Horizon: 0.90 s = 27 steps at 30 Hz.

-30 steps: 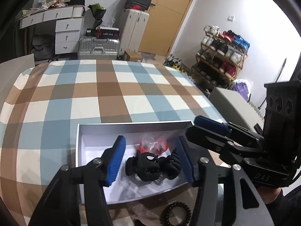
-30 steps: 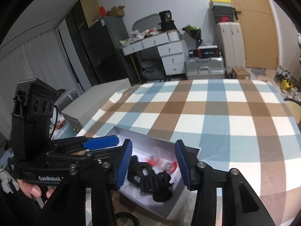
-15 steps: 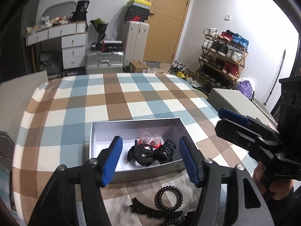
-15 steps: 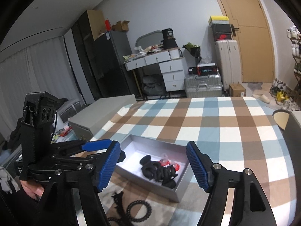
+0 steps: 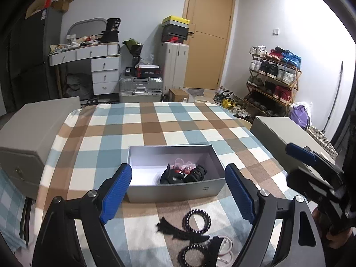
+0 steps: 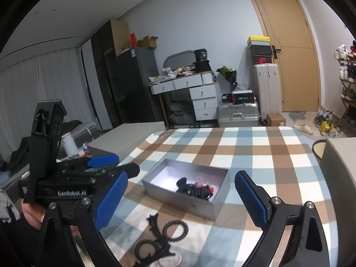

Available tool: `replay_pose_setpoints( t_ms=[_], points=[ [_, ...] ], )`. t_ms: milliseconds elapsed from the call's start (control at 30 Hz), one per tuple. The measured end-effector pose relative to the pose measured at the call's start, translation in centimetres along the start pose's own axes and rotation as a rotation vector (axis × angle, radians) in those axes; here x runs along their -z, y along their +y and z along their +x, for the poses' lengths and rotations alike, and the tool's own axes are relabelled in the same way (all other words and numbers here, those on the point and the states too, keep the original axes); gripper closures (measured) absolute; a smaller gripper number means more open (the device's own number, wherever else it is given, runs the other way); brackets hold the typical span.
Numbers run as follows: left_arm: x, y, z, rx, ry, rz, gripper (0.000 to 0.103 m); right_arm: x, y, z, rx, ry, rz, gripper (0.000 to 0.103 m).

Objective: Organize jewelry
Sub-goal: 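Move the left tool back toward the remaining black bracelets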

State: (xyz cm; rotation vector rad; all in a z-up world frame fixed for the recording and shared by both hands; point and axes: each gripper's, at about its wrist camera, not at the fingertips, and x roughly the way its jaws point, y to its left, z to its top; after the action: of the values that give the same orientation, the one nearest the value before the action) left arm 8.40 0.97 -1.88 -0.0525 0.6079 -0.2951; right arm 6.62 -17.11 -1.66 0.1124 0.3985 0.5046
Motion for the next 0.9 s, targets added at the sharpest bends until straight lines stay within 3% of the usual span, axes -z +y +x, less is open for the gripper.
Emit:
replay_pose_setpoints(
  t_ms=[200, 667, 900],
  points=[
    [2.0, 0.5, -1.5, -0.031, -0.022, -0.062, 0.004, 1.9, 1.0, -1.2, 0.010, 0.026, -0.035, 0.000],
    [7.7, 1.6, -2.9, -0.122, 0.040, -0.082, 0.001, 9.6, 2.5, 0.2, 0.062, 0.253, -0.106, 0.000],
    [10.6, 2.9, -2.4, -0.111, 0.138, -0.112, 0.001, 12.0, 2.5, 1.3, 0.060, 0.326, -0.111, 0.000]
  ],
)
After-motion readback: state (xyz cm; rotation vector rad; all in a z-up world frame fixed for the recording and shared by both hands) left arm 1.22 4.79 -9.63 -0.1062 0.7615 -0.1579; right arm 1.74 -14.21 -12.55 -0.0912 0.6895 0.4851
